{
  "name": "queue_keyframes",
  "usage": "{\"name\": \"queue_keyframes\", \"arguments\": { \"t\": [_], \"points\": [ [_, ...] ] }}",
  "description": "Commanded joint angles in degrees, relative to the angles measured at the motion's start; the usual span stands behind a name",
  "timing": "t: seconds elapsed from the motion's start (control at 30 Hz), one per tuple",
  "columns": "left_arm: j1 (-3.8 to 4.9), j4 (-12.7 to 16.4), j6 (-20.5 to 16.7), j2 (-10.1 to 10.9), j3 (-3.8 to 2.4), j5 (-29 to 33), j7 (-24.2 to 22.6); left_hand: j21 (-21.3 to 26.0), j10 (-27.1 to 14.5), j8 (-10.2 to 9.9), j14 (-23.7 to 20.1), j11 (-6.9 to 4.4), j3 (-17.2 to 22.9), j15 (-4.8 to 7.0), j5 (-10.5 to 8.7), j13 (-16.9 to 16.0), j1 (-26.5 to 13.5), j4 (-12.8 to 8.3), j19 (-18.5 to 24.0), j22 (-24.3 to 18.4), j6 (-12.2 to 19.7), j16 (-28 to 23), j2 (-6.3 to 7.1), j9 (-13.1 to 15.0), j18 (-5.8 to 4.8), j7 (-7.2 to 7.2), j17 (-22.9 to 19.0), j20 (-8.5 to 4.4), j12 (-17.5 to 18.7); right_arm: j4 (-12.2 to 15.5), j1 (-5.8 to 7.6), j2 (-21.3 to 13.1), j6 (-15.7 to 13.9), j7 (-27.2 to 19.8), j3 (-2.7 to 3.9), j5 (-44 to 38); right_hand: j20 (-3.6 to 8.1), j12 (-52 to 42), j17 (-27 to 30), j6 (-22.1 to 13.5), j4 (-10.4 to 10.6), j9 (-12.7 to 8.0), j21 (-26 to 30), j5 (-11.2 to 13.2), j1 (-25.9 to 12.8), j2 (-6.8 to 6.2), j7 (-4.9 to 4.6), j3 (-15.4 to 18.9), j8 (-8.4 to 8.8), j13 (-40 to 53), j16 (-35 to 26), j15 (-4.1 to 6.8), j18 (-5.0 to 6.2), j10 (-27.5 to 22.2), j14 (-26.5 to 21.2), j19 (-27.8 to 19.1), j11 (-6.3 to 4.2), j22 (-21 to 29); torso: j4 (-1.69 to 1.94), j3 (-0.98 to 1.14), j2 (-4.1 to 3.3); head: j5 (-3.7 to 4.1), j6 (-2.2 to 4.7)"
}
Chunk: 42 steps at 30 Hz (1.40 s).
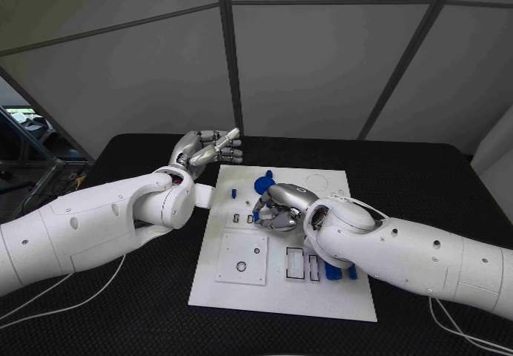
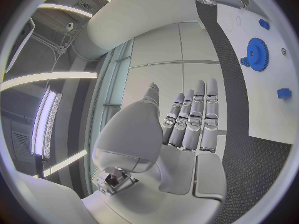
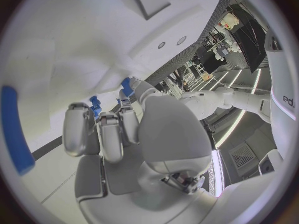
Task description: Assemble the parts on the task board
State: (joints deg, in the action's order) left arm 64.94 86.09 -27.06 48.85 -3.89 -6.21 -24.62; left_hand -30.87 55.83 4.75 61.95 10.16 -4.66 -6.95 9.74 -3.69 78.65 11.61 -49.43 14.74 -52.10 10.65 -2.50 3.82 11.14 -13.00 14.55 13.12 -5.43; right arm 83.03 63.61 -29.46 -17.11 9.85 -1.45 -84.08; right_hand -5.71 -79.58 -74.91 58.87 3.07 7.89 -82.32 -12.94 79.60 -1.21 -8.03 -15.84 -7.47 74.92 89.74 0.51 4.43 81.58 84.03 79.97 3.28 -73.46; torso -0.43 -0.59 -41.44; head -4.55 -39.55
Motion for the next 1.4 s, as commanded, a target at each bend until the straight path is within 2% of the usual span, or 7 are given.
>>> {"name": "queue_keyframes", "arguments": {
  "t": [0.03, 0.57, 0.87, 1.17, 1.4],
  "points": [
    [0.11, 0.08, 0.64, 0.04, -0.06, 0.04, -0.14, -0.25, -0.01, -0.29, -0.09, -0.02, -0.12, -0.12, -0.22, 0.0, 0.03, -0.08, 0.41, 0.05, -0.23, -0.2, -0.13, 0.0, -0.78, 0.13, 0.05, -0.08, 0.23, -0.37, -0.15, 0.0, 2.41, 1.21, -0.19, -1.25, 0.12, 0.36, -15.09, -0.33, -0.33, -0.04, 0.08, -0.15, -0.68, -0.18, -0.21, -0.1, 0.32, 4.33, 0.26, 0.12, -0.95, -0.69, 5.97, -0.09, 0.11, 0.1, 0.02, -0.01, 0.03, 0.07, -0.07],
    [0.11, 0.2, 1.15, 0.11, -0.06, 0.04, 0.24, -0.26, -0.02, -0.31, -0.11, -0.01, -0.13, -0.13, -0.22, 0.01, 0.0, -0.08, 0.43, 0.06, -0.23, -0.23, -0.13, -0.01, -0.78, 0.12, 0.06, -0.07, 0.24, -0.44, -0.15, 0.07, 3.28, 1.8, -0.19, -2.62, -0.09, 0.92, -15.09, -0.93, -0.95, -0.19, 0.18, -0.58, -1.09, -1.73, -0.51, 0.19, 0.73, 3.87, 0.26, -0.1, -0.92, -1.2, 5.97, -0.2, 0.37, 0.24, 0.0, 0.01, 0.03, 0.03, -0.13],
    [0.11, 0.25, 1.24, 0.11, -0.06, 0.04, 0.39, -0.27, -0.03, -0.32, -0.11, -0.01, -0.14, -0.13, -0.22, 0.01, 0.01, -0.1, 0.45, 0.06, -0.22, -0.24, -0.11, -0.01, -0.78, 0.12, 0.07, -0.07, 0.25, -0.46, -0.15, 0.06, 3.2, 2.16, -0.19, -2.91, -0.22, 1.13, -15.09, -1.45, -0.79, -0.33, 0.28, -0.67, -1.76, -2.18, -0.76, 0.41, 1.06, 3.7, 0.26, -0.27, -0.88, -1.39, 5.97, -0.32, 0.58, 0.43, -0.01, 0.02, 0.02, 0.11, -0.27],
    [0.11, 0.22, 1.29, 0.03, -0.06, 0.04, 0.5, -0.3, -0.04, -0.35, -0.12, -0.01, -0.13, -0.14, -0.21, 0.01, 0.14, -0.25, 0.49, 0.08, -0.2, -0.3, -0.01, -0.01, -0.78, 0.12, 0.11, -0.06, 0.29, -0.45, -0.16, 0.3, 3.01, 2.28, -0.19, -3.06, -0.53, 2.0, -15.09, -2.6, -0.44, -0.61, 0.65, -0.72, -3.17, -3.44, -1.14, 1.22, 1.73, 2.9, 0.26, -0.59, -0.75, -2.14, 5.97, -0.73, 0.95, 1.08, 0.02, 0.02, 0.01, 0.16, -0.34],
    [0.11, 0.22, 1.27, 0.06, -0.06, 0.04, 0.52, -0.3, -0.04, -0.35, -0.12, -0.01, -0.13, -0.14, -0.21, 0.01, 0.14, -0.25, 0.49, 0.08, -0.2, -0.3, -0.01, -0.01, -0.78, 0.12, 0.11, -0.06, 0.29, -0.45, -0.16, 0.26, 2.9, 2.41, -0.19, -3.09, -0.68, 2.61, -15.09, -3.42, -0.25, -0.76, 0.85, -0.66, -3.69, -3.8, -1.35, 1.59, 2.12, 2.35, 0.26, -0.76, -0.68, -2.68, 5.97, -0.94, 1.15, 1.41, 0.01, 0.0, 0.04, 0.11, -0.41]
  ]
}}
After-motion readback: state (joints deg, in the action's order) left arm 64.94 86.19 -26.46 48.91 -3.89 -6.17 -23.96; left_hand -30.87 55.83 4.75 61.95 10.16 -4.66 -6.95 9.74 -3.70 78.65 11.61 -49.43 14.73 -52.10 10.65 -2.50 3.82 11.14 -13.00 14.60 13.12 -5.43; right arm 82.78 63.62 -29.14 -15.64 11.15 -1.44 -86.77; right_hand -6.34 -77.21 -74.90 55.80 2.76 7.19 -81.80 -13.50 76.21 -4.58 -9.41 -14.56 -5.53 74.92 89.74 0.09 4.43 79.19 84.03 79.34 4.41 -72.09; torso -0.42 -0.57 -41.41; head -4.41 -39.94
